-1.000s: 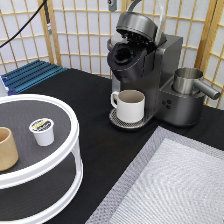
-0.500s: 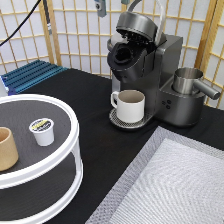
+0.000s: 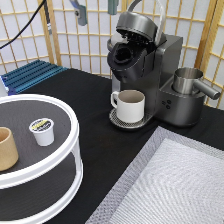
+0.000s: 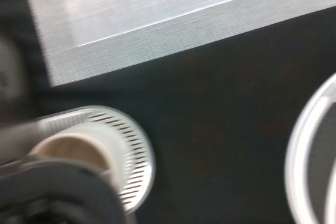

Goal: Make coffee

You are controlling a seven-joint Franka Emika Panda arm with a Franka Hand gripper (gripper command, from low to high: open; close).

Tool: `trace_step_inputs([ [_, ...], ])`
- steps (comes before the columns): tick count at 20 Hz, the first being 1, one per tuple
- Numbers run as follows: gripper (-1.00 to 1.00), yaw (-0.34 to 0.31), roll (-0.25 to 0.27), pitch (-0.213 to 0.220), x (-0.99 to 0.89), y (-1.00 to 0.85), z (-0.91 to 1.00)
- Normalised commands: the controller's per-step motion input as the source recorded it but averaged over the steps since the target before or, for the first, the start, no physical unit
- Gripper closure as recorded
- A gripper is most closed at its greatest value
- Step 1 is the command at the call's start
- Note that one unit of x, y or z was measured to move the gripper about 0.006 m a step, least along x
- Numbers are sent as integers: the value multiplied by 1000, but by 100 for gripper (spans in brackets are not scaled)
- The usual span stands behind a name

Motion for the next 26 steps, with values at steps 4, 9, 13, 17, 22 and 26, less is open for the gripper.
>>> trace_step_inputs([
  [4, -100, -73, -107, -25, -398, -695, -414],
  [9, -100, -67, -46, -100, -475, -760, -506],
  [13, -100, -105, -1, -122, -403, -683, -441],
  [17, -100, -214, -25, -162, -268, -447, -331],
  [22, -100, -272, -31, -162, -103, -293, -233],
  [26, -100, -336, -63, -101, 0, -74, -142],
])
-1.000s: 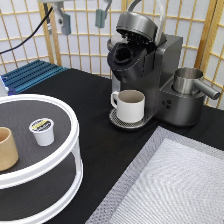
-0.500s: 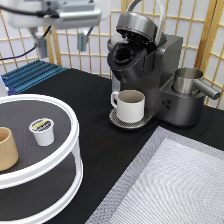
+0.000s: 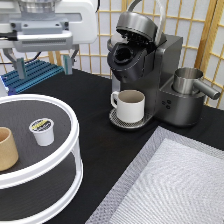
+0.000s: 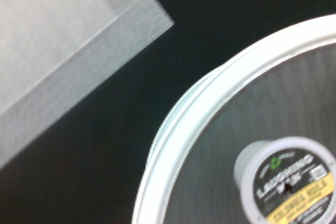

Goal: Make coffee

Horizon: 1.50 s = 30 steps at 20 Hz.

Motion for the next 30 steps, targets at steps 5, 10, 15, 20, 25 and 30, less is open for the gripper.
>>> trace_step_inputs([
  [5, -100, -357, -38, -118, 6, -8, -45],
  [10, -100, -356, -48, -70, 0, -24, -84],
  [15, -100, -296, -120, -74, -91, -100, -310],
  [20, -100, -107, -203, -63, -361, -4, -383],
  [25, -100, 9, -141, -132, -361, -14, -374],
  [30, -100, 71, -9, -155, -452, -1, -496],
])
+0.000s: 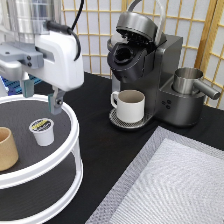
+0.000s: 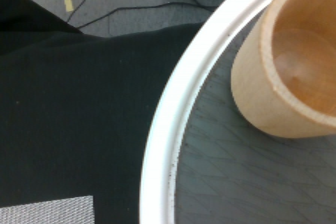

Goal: Make coffee

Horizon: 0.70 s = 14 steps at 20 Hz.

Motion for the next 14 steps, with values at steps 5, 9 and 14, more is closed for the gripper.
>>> trace_step_inputs([
  [5, -100, 122, 36, -150, -417, 0, -389],
  [9, -100, 84, 86, -38, -436, -84, -387],
  [14, -100, 61, 122, -2, -379, -212, -478],
])
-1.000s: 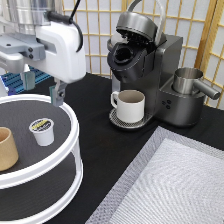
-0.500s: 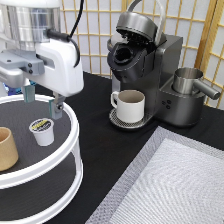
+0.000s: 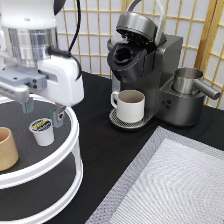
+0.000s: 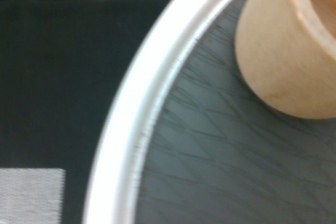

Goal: Make coffee

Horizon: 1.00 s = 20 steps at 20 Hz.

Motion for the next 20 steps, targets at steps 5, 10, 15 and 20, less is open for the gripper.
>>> trace_step_inputs([
  [5, -100, 22, 129, 0, -313, -210, -404],
  [10, -100, 0, 76, 0, -48, -27, -27],
  [15, -100, 0, 36, 0, 0, 0, 44],
  [20, 100, -3, 20, 0, 0, -3, 77],
])
